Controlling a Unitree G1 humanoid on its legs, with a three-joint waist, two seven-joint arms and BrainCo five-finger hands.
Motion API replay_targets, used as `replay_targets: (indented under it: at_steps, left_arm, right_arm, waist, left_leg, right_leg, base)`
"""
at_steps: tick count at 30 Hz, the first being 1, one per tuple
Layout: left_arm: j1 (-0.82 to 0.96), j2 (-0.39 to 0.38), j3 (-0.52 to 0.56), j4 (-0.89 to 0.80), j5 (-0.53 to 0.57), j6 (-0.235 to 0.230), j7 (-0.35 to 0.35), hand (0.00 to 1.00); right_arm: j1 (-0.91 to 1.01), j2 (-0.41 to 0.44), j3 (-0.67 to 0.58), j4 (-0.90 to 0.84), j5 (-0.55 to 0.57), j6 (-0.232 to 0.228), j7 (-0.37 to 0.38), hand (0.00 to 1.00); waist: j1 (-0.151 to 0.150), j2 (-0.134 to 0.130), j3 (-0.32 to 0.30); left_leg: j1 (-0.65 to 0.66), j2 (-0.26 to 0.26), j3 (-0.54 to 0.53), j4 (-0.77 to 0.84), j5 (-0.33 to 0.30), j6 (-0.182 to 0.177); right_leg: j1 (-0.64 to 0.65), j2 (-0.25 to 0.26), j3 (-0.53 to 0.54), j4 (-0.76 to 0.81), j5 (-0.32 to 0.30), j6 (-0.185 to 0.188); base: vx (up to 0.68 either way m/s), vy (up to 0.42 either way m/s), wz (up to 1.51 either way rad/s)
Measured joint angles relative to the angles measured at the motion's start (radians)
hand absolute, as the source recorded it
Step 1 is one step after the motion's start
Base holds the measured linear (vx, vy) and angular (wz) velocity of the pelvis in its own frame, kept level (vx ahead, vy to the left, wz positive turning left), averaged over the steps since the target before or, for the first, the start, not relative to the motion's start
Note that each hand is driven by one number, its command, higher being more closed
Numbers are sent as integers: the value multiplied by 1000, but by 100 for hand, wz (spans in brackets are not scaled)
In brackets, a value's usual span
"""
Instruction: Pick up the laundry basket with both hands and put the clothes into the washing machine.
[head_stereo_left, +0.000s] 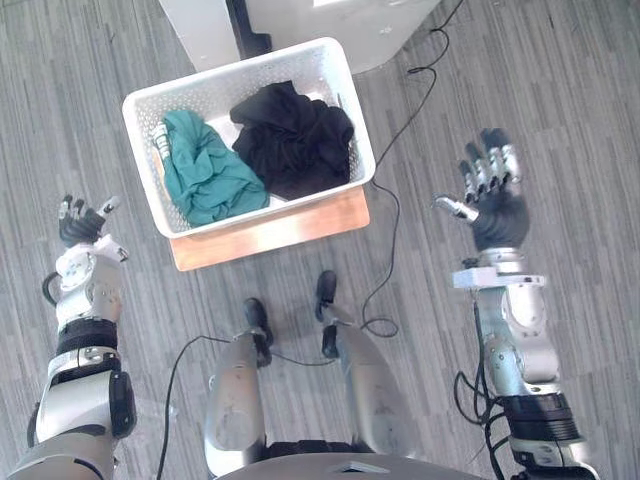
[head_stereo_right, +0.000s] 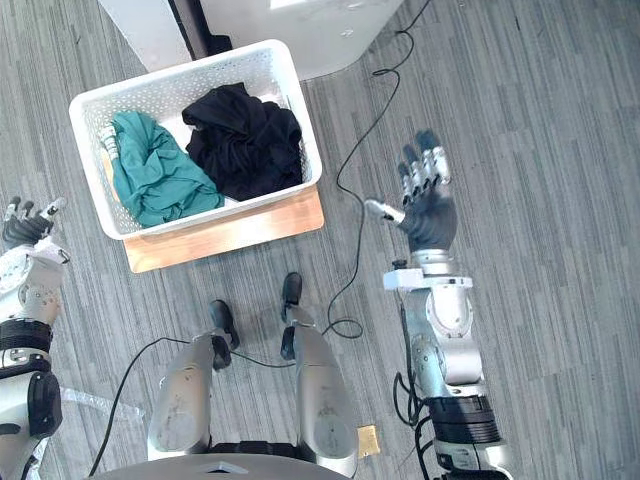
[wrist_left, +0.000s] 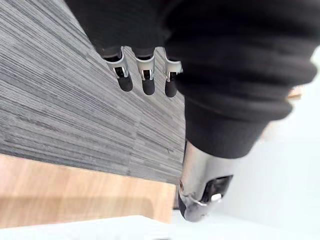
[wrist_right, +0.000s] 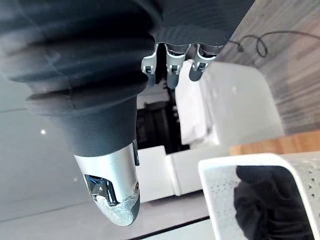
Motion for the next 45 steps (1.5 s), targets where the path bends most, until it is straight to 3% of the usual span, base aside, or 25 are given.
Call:
replay_targets:
  at_steps: [5,11,16,19,20,24,30,39,41,45]
  left_arm:
    - [30,77,-239,-206,-120,-14,-55,0]
    - [27,92,-354,-248,-116,-29,-71,0]
    - [-38,-1,-293,-89,99,-42,-76,0]
    - [-96,-80,-189,99,256,6,-73,0]
    - [-105,-138,-135,179,327,31,-59,0]
    - [-115,-175,-60,186,407,45,-23,0]
    - [-174,-187,21,214,427,48,-1,0]
    - [-224,-190,-7,221,446,49,-17,0]
    - [-229,-190,-11,221,458,54,-28,0]
    - [-232,-188,-23,221,465,78,-26,0]
  right_arm:
    - [-52,-16,41,1,-1,1,-2,0]
    - [-51,-12,116,14,-11,3,1,0]
    - [-37,33,118,22,-10,3,3,0]
    - [-45,80,118,17,8,1,25,0]
    - [-48,88,111,-3,38,-8,33,0]
    - [-29,108,92,-31,79,-22,51,0]
    - [-18,108,74,-65,89,-38,66,0]
    - [-18,125,54,-65,107,-38,65,0]
    - [-27,124,24,-65,44,-28,30,0]
    - [-207,113,-31,43,-223,69,-94,0]
  waist:
    - [12,27,12]
    - [11,33,9]
    - [12,56,-7]
    - [-2,66,-13]
    - [-14,66,-13]
    - [-25,66,-14]
    - [-34,65,-14]
    - [-40,65,-14]
    - [-37,65,-14]
    - [-39,64,-14]
  left_leg:
    - [-5,-13,-3,-1,4,1]
    - [-11,-15,-3,-2,4,1]
    - [-15,-15,0,-3,4,1]
    - [-17,-15,12,-7,3,2]
    - [-27,-15,20,-6,4,2]
    - [-27,-15,23,-3,5,4]
    - [-29,-15,32,-2,9,10]
    - [-45,-14,36,-2,13,16]
    - [-49,-15,36,-1,13,18]
    - [-53,-14,37,14,11,22]
  right_leg:
    - [-2,-16,-8,1,0,1]
    - [-5,-19,-11,-1,0,3]
    - [-7,-20,-9,-5,2,7]
    - [-15,-20,0,-6,6,11]
    - [-28,-20,5,-7,10,12]
    - [-33,-18,11,-7,13,14]
    - [-33,-14,23,-24,31,18]
    - [-28,-12,26,-65,62,20]
    - [-28,-12,25,-73,68,20]
    - [-29,-12,27,-73,72,20]
  base:
    - [27,18,9]
    - [12,3,2]
    - [13,-2,0]
    - [27,-6,-9]
    - [26,-7,-7]
    - [27,-11,-4]
    - [20,-16,-5]
    - [2,-3,-1]
    - [18,-7,0]
    - [33,-14,-2]
